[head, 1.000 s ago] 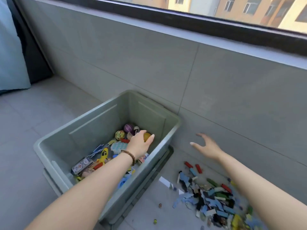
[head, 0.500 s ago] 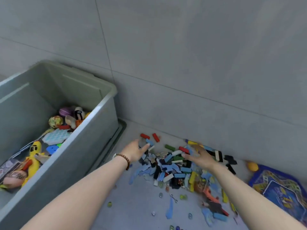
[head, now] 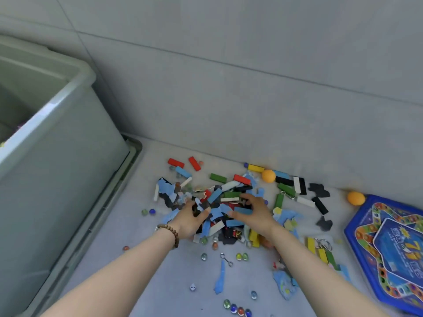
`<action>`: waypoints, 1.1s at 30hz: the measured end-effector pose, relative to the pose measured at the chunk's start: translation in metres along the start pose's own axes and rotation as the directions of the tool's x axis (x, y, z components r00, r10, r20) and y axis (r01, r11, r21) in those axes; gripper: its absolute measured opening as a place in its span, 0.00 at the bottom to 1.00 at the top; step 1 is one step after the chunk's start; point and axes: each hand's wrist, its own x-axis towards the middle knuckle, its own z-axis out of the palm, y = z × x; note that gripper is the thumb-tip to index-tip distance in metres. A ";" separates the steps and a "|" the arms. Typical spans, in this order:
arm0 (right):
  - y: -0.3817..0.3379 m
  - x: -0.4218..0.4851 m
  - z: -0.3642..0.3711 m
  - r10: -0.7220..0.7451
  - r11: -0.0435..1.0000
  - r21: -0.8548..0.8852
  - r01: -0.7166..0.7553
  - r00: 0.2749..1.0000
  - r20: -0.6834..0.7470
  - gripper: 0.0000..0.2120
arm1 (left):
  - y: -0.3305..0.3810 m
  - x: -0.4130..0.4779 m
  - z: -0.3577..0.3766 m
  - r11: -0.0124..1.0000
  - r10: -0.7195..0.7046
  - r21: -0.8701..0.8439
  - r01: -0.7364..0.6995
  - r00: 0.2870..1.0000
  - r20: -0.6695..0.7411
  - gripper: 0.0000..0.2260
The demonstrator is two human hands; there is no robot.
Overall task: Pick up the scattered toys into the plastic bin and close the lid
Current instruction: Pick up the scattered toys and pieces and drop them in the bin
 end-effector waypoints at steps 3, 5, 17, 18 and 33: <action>0.003 0.003 0.010 -0.033 0.999 0.037 0.034 0.999 -0.018 0.33 | -0.007 0.006 0.008 0.990 -0.005 -0.144 0.003 1.000 -0.019 0.27; 0.003 0.005 0.017 -0.049 0.995 0.086 0.050 0.999 -0.011 0.31 | -0.005 0.006 0.013 0.979 -0.046 -0.200 0.040 0.999 -0.025 0.24; 0.015 0.014 0.030 -0.123 0.977 0.166 0.134 0.990 -0.075 0.26 | 0.000 0.015 0.028 0.854 -0.059 -0.518 0.057 0.998 0.014 0.14; 0.016 0.014 0.030 -0.126 0.975 0.172 0.137 0.989 -0.075 0.25 | -0.002 0.016 0.029 0.845 -0.059 -0.532 0.061 0.998 0.020 0.14; 0.014 0.012 0.019 -0.136 0.903 0.409 0.134 0.990 -0.024 0.18 | 0.000 0.014 0.033 0.733 0.000 -0.674 0.087 0.992 0.129 0.14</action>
